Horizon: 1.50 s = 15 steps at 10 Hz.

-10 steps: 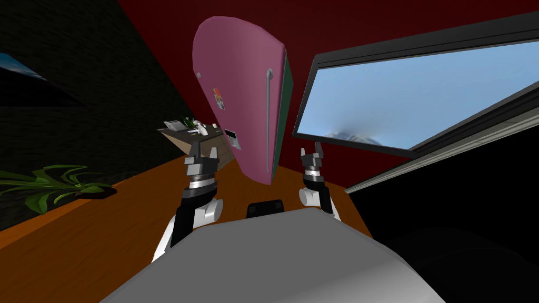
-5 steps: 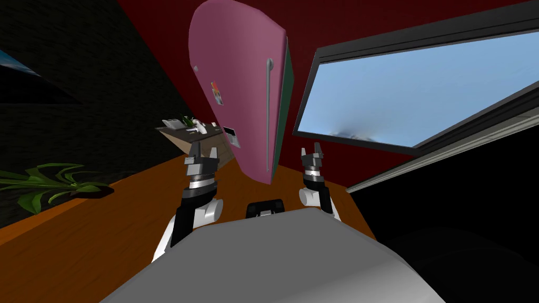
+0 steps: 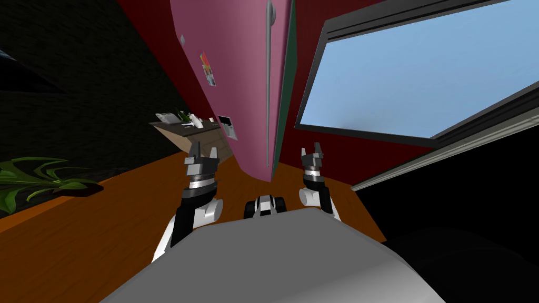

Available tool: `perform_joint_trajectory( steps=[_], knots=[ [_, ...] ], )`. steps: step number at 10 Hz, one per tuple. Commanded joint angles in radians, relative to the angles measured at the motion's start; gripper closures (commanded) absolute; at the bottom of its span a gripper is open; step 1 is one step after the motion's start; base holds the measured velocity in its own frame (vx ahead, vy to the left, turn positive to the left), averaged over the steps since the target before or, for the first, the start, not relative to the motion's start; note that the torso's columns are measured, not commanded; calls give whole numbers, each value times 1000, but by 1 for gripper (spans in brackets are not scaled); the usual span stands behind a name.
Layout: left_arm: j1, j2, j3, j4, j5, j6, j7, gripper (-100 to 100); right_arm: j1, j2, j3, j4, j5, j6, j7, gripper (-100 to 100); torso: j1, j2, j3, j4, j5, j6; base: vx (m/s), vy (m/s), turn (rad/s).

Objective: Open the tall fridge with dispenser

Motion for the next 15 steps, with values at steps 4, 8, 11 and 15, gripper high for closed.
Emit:
perform_joint_trajectory(
  steps=[4, 8, 11, 15],
  knots=[
    [0, 103, 5, 49, 68, 89, 45, -100, 0, 0, 0, 0, 0, 0, 0, 0, -5, 44, -95, 46, -1, 0, 71, -141, 52],
    [0, 104, 10, 93, 129, 168, 86, -100, 0, 0, 0, 0, 0, 0, 0, 0, 5, 48, -93, 47, 1, 0, 91, -172, 51],
    [0, 110, 14, 128, 180, 233, 119, -100, 0, 0, 0, 0, 0, 0, 0, 0, -3, 46, -94, 47, -1, 0, 101, -180, 64],
    [0, 126, 19, 177, 250, 325, 167, -100, 0, 0, 0, 0, 0, 0, 0, 0, 0, 48, -93, 47, 0, 0, 72, -201, 63]
  ],
)
